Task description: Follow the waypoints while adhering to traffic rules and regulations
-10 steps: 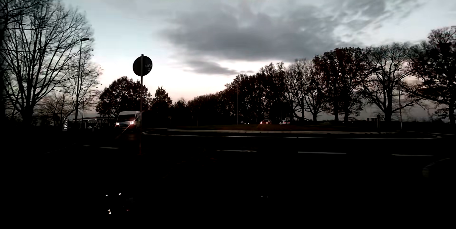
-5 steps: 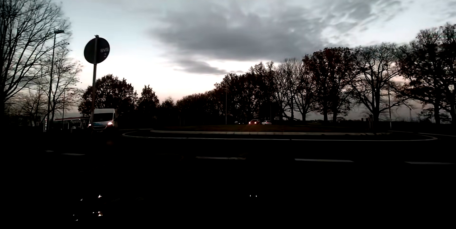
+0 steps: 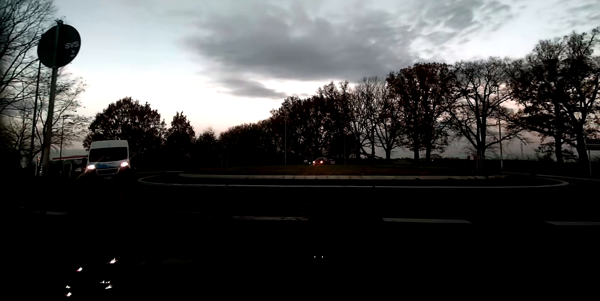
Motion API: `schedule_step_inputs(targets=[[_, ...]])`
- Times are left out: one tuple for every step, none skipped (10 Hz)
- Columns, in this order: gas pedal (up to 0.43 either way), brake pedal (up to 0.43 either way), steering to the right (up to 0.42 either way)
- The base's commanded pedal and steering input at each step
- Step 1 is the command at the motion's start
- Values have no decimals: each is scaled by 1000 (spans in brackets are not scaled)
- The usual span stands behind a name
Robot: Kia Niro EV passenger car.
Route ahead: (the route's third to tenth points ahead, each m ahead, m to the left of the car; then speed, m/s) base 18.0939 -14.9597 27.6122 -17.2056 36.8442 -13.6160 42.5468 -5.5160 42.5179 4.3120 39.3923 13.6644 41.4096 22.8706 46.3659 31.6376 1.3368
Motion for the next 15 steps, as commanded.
schedule_step_inputs(targets=[[0, 165, 205], [0, 152, 207], [0, 91, 211], [0, 6, 212], [0, 24, 212], [0, 18, 212], [0, 18, 212], [0, 12, 212], [0, 0, 212], [0, 0, 212], [0, 0, 213], [0, 0, 215], [0, 0, 219], [0, 0, 222], [20, 0, 224]])
